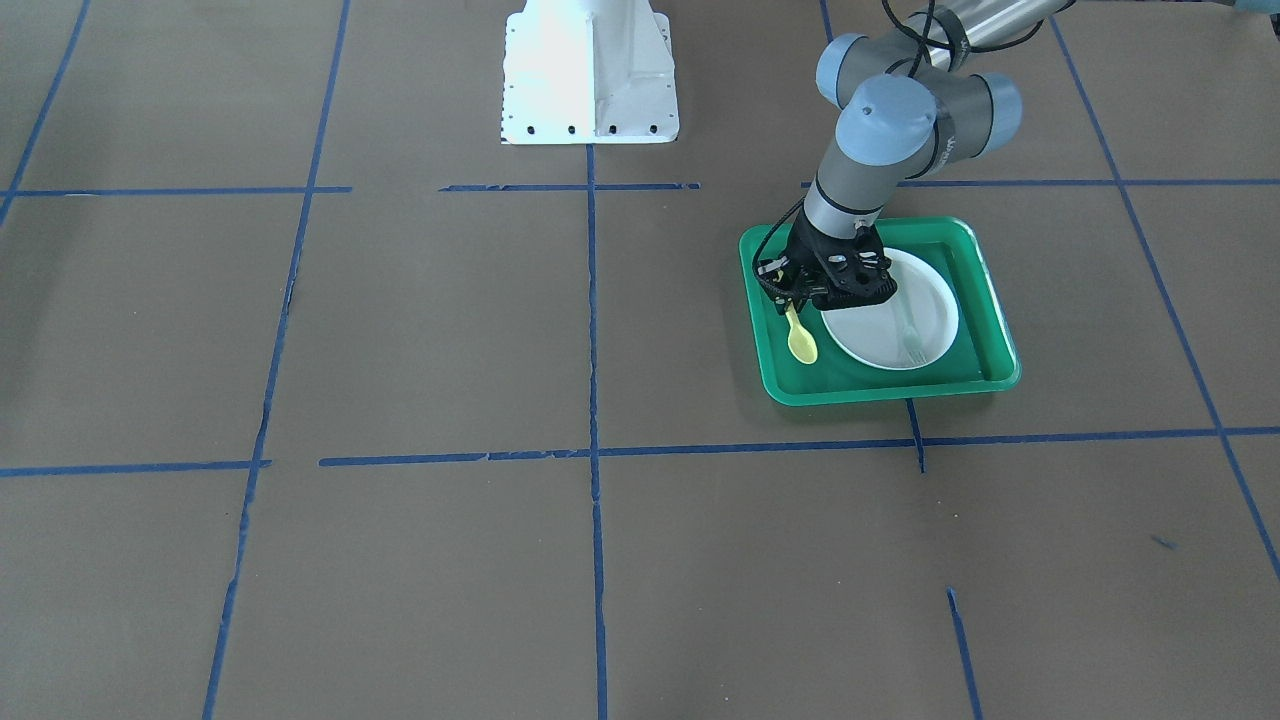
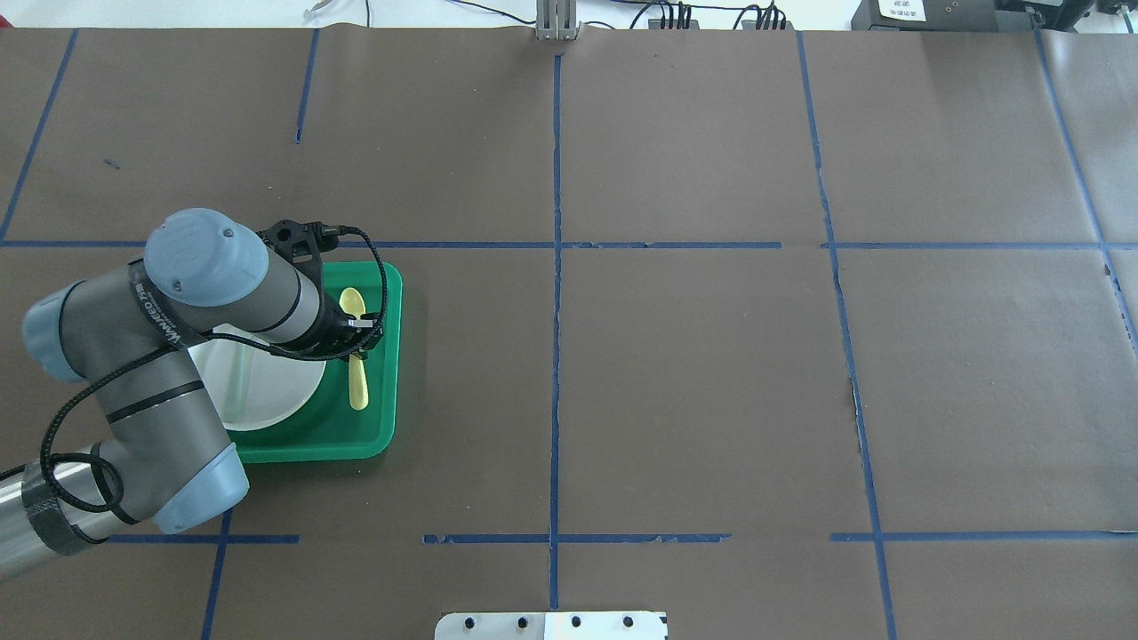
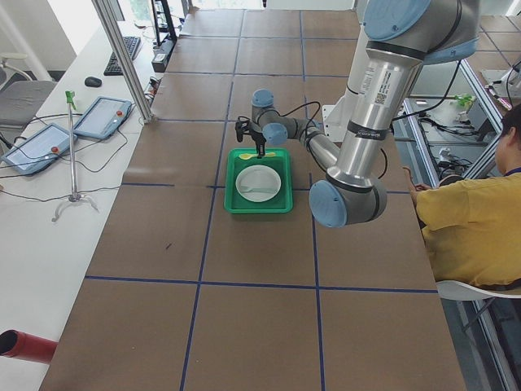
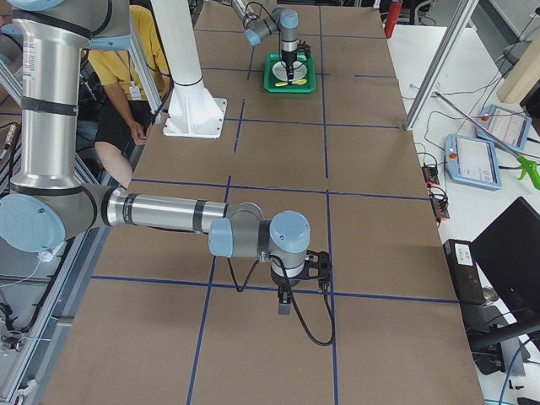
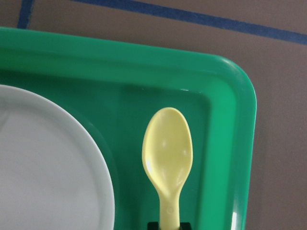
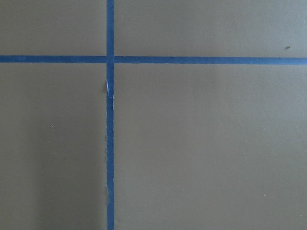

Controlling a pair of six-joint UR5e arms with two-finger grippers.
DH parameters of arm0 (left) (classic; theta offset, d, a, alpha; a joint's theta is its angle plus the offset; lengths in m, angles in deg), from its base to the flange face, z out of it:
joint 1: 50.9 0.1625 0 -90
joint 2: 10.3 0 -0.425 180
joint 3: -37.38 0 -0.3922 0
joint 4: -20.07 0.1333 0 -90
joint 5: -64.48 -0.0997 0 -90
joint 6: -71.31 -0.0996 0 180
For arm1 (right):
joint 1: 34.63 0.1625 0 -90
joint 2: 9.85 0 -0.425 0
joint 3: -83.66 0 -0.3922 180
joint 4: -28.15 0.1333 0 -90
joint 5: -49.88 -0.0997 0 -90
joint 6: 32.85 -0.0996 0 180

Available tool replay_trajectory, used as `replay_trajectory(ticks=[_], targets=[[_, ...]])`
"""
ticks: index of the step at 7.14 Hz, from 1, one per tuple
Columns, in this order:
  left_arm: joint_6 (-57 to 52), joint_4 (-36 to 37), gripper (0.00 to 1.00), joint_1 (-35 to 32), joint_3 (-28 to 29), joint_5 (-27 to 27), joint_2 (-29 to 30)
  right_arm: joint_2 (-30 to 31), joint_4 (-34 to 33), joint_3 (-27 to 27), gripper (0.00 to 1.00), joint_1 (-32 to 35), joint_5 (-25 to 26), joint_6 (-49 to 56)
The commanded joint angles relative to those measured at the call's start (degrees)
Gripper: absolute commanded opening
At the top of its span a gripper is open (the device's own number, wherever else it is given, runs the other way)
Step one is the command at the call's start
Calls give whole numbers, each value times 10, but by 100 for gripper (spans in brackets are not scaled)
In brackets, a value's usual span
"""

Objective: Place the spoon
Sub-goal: 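Carry the spoon off the plate and lower it onto the tray beside it, then open the left gripper and lift it away from the tray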

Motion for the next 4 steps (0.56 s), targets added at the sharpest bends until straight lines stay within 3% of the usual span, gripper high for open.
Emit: replay_trajectory(ticks=[1,3,4], targets=[[-6,0,100,-14,-3,-2,-3,0,0,0,100,0,0,0],[-91,2,100,-62,-42,0,-26,0,0,0,100,0,0,0],[-182,3,100,-102,-72,5,-77,0,0,0,100,0,0,0]])
